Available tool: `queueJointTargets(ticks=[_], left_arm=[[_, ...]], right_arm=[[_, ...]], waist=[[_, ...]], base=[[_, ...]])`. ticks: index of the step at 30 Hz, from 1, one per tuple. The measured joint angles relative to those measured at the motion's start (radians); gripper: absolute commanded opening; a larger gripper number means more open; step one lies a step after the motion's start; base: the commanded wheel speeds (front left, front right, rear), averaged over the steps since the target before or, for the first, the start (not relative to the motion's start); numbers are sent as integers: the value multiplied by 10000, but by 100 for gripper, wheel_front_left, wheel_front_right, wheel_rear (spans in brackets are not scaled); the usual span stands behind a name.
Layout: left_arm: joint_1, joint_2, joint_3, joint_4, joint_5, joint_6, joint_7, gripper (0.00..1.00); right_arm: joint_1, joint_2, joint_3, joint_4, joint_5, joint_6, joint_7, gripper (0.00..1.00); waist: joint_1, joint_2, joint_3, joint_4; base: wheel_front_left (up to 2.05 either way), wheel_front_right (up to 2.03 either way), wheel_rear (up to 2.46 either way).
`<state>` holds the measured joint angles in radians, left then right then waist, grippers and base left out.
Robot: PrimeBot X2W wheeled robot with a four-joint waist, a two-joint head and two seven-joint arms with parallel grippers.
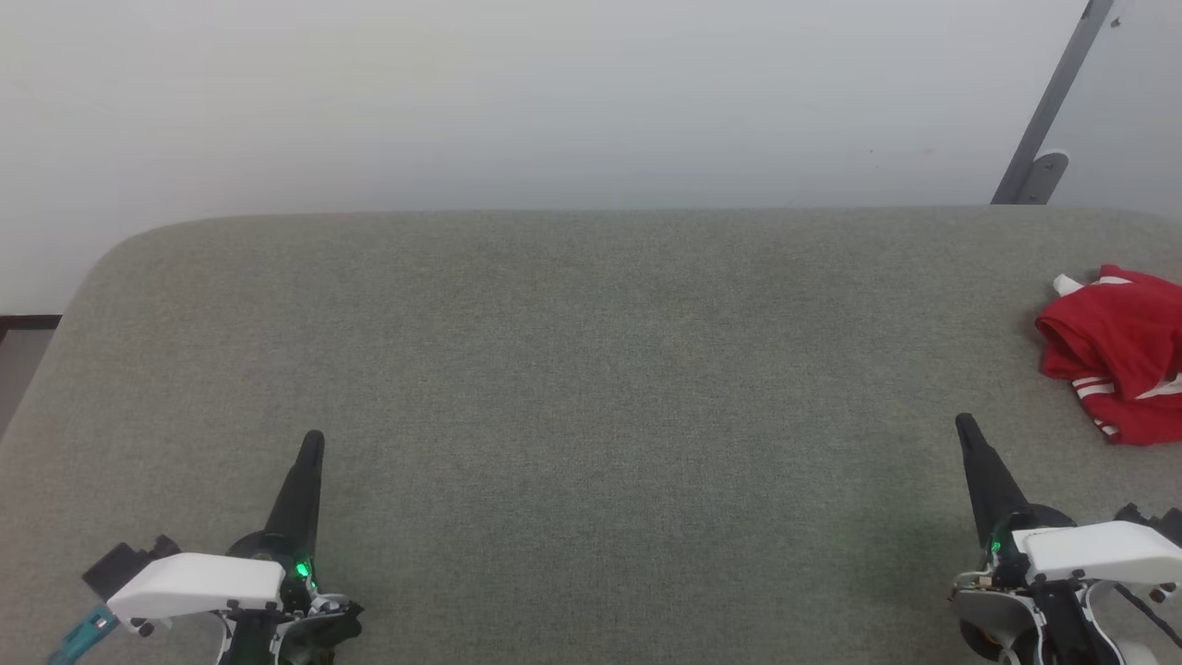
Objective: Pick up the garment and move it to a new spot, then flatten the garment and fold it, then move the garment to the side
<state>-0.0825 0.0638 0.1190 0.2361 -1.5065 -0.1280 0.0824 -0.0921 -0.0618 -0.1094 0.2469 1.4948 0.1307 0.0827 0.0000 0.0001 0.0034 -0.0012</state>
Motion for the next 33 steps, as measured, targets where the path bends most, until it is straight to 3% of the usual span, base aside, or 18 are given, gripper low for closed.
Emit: queueJointTargets(ticks=[19, 33], left_arm=[[-208, -130, -46, 94, -1043, 0, 320, 0], [-211, -138, -54, 98, -1047, 0, 320, 0]], right_arm=[[-129, 102, -42, -10, 1135, 0, 320, 0], [-140, 107, -46, -12, 1158, 0, 320, 0]], waist=[[0, 0, -3, 12], [0, 0, -3, 12]], base=[[0, 0, 0], [0, 0, 0]])
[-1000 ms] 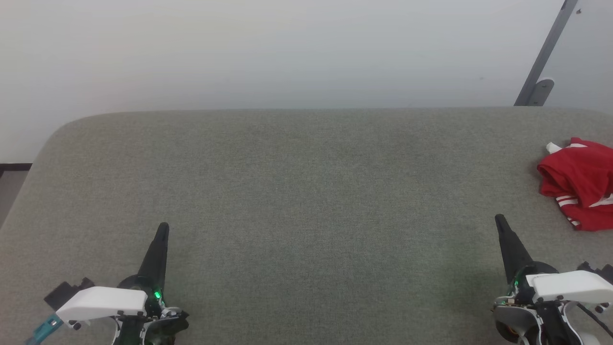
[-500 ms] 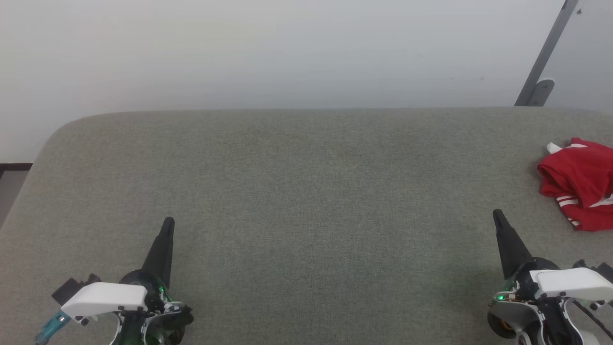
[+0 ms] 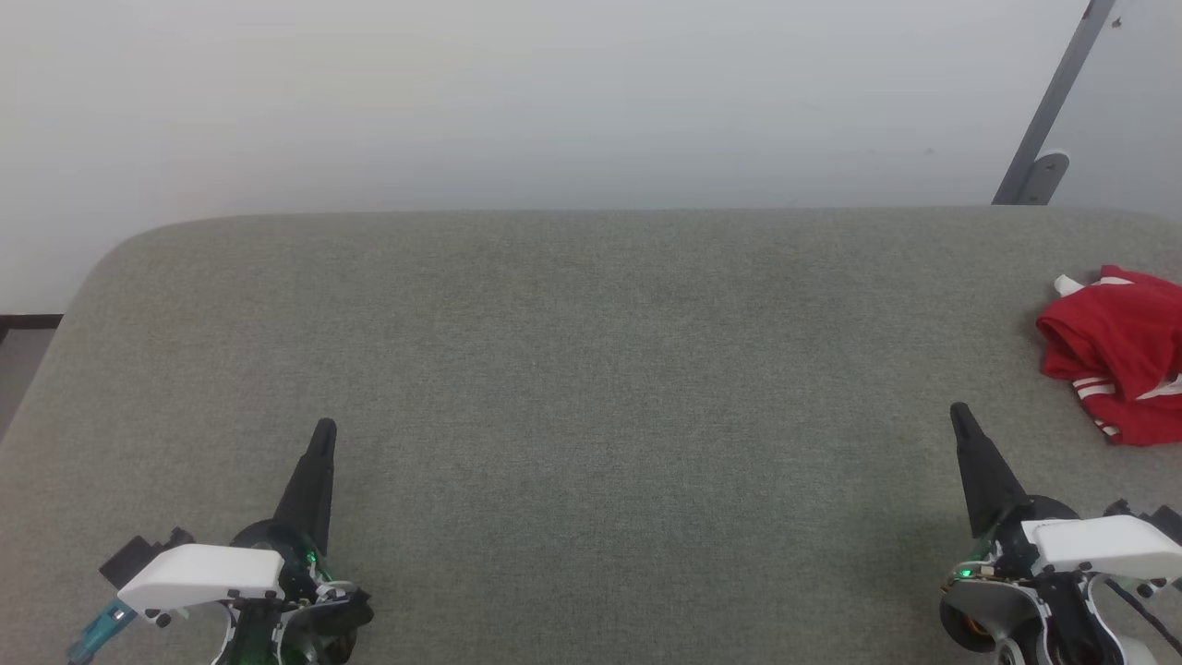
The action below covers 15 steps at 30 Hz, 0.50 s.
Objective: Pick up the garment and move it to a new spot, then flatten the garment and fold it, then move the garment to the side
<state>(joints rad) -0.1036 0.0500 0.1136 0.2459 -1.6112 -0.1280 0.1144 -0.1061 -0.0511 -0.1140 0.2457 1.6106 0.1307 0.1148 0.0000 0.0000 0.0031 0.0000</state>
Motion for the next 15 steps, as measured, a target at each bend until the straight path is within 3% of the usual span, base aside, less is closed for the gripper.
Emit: queueJointTargets(ticks=[15], left_arm=[[-1, 0, 2, 0, 0, 0, 0, 0]], right_arm=[[-1, 0, -2, -2, 0, 0, 0, 0]], waist=[[0, 1, 0, 0]], base=[[0, 0, 0]])
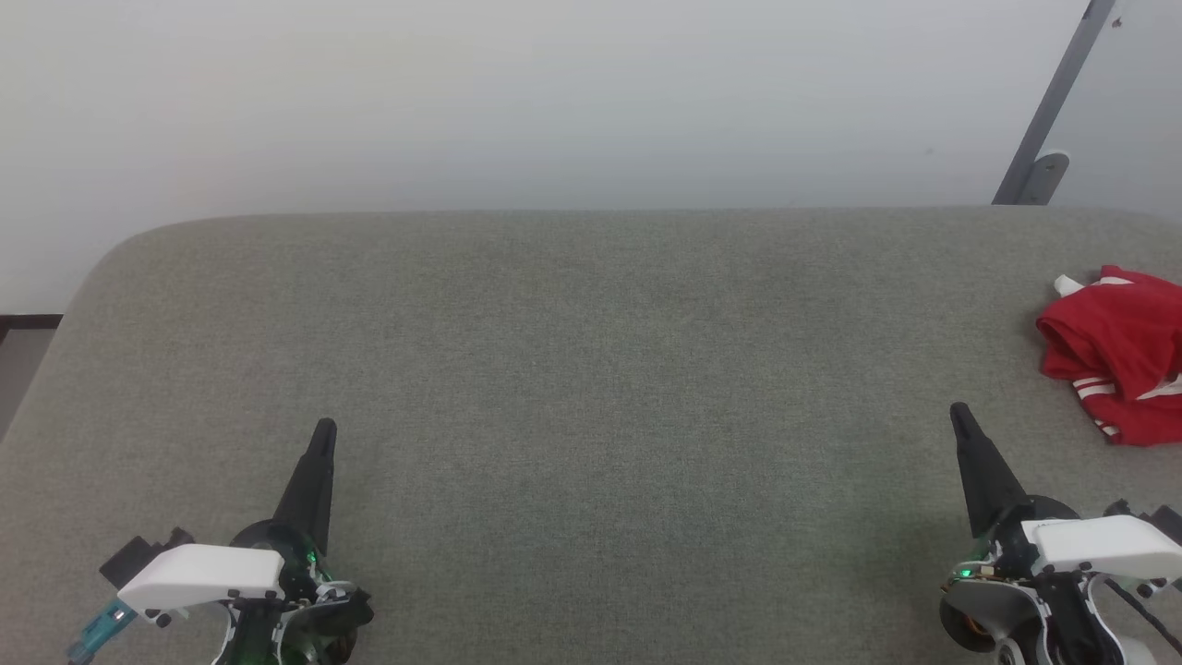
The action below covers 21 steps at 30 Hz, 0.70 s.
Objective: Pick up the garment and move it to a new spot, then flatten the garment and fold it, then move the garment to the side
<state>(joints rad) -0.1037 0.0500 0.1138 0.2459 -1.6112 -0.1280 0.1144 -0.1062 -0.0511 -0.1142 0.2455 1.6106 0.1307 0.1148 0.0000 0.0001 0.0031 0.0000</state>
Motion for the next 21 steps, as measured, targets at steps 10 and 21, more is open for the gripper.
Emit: queueJointTargets(ticks=[10, 21], left_arm=[[0, 0, -2, 0, 0, -2, 0, 0], [0, 0, -2, 0, 0, -2, 0, 0]], right_arm=[[0, 2, 0, 2, 0, 0, 0, 0], [0, 2, 4, 0, 0, 0, 0, 0]], waist=[[0, 0, 0, 0], [0, 0, 0, 0]], base=[[0, 0, 0], [0, 0, 0]])
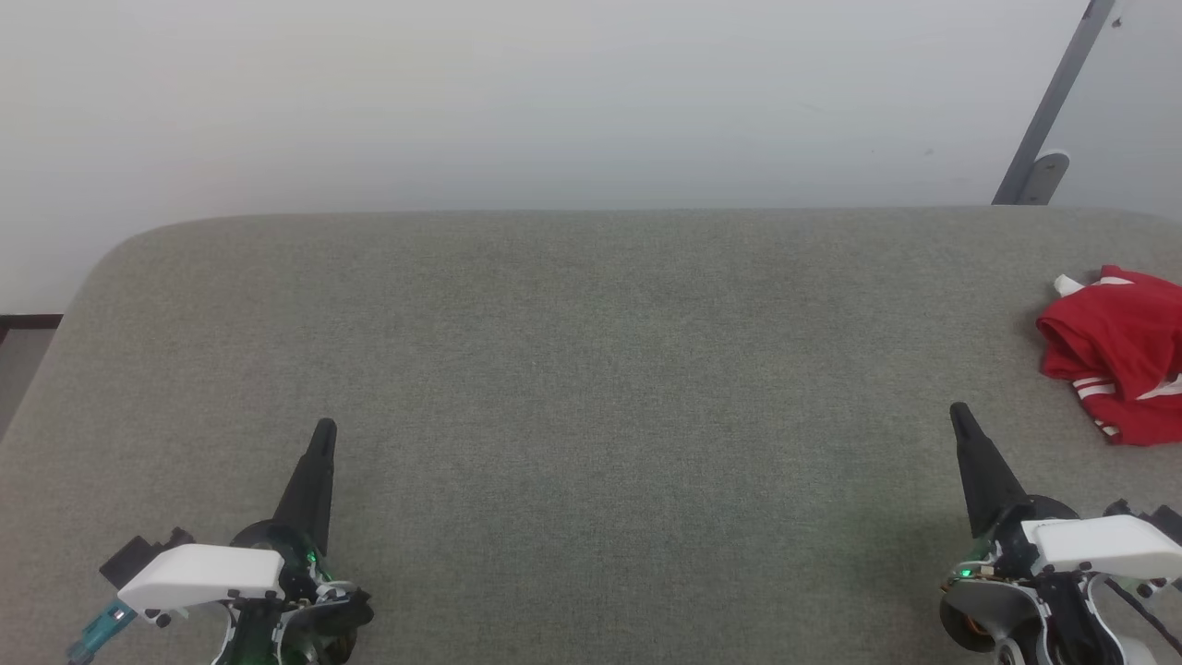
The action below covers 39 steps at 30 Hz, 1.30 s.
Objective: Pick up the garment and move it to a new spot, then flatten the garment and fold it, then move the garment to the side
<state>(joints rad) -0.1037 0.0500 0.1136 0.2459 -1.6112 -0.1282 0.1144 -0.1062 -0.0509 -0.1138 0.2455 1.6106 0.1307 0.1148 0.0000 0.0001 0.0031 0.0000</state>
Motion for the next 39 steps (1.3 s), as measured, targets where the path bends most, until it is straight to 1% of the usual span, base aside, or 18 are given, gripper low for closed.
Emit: queueJointTargets(ticks=[39], left_arm=[[0, 0, 0, 0, 0, 0, 0, 0]], right_arm=[[-1, 0, 0, 2, 0, 0, 0, 0]], waist=[[0, 0, 0, 0]], base=[[0, 0, 0]])
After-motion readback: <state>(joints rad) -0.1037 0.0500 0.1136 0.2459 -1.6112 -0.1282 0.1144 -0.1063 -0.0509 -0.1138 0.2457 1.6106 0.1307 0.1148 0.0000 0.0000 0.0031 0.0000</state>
